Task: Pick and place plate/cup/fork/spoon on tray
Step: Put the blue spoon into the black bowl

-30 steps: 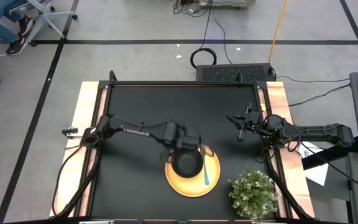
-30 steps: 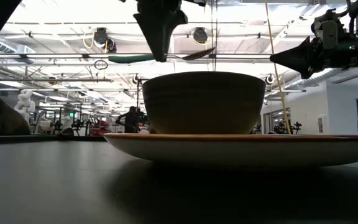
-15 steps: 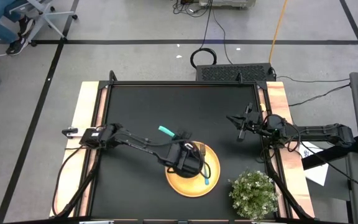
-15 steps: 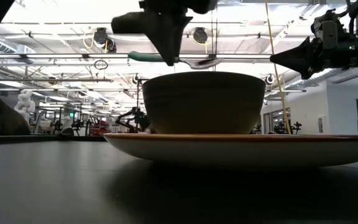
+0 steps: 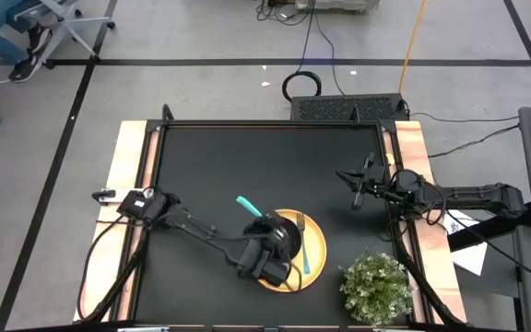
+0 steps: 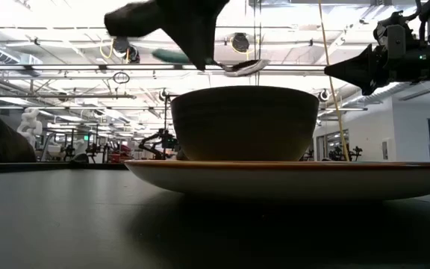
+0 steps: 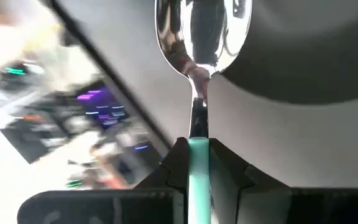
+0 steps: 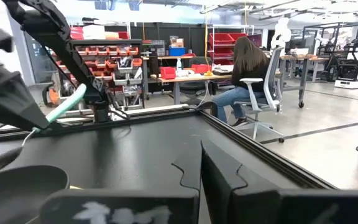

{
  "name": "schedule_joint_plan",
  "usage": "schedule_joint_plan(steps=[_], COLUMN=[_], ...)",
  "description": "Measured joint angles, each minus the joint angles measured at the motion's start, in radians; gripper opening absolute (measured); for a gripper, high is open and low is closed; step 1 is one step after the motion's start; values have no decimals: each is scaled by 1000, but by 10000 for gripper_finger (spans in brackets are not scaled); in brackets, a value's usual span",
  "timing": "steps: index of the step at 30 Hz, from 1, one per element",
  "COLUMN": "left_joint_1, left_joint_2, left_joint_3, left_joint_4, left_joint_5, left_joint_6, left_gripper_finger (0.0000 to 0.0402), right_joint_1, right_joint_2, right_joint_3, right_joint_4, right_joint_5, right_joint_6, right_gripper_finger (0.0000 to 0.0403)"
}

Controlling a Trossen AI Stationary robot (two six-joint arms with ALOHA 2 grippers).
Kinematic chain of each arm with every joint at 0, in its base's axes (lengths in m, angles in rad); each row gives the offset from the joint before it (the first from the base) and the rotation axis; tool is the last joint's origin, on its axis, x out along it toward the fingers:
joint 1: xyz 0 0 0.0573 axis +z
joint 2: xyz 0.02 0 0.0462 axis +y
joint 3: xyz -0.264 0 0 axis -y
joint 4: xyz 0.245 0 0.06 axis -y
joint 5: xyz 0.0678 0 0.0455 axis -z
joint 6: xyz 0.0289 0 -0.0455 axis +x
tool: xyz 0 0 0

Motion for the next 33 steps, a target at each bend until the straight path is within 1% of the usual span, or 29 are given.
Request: schedule_joint_plan(steps=[2, 4, 6, 9, 11, 14, 20, 27, 33], left_joint_1=[-22, -38, -45, -35, -23, -10, -8, -24, -37], left_joint_2=[1, 2, 2, 2, 2, 2, 2, 2, 2], left_joint_3=[-46, -98, -148, -198, -219, -221, -220, -220, -220], left_joint_4=[-1, -2, -3, 1, -5, 0, 0, 20, 62], left_joint_5=[-107, -210, -267, -244, -253, -278, -275, -196, -172], left_joint_6=[65, 169, 255, 258, 263, 268, 302, 302, 332], left_gripper_finger=[36, 36, 36, 36, 36, 36, 36, 36, 36], right_joint_1=[0, 0, 0, 0, 0, 0, 0, 0, 0], right_joint_2=[0, 0, 0, 0, 0, 0, 0, 0, 0], right_joint_3=[0, 0, 0, 0, 0, 0, 0, 0, 0], right_joint_4=[0, 0, 0, 0, 0, -1, -5, -4, -4], right_joint_5=[0, 0, 0, 0, 0, 0, 0, 0, 0], right_joint_6=[0, 14, 23, 26, 26, 26, 25, 23, 25], right_gripper_finger=[0, 0, 0, 0, 0, 0, 0, 0, 0])
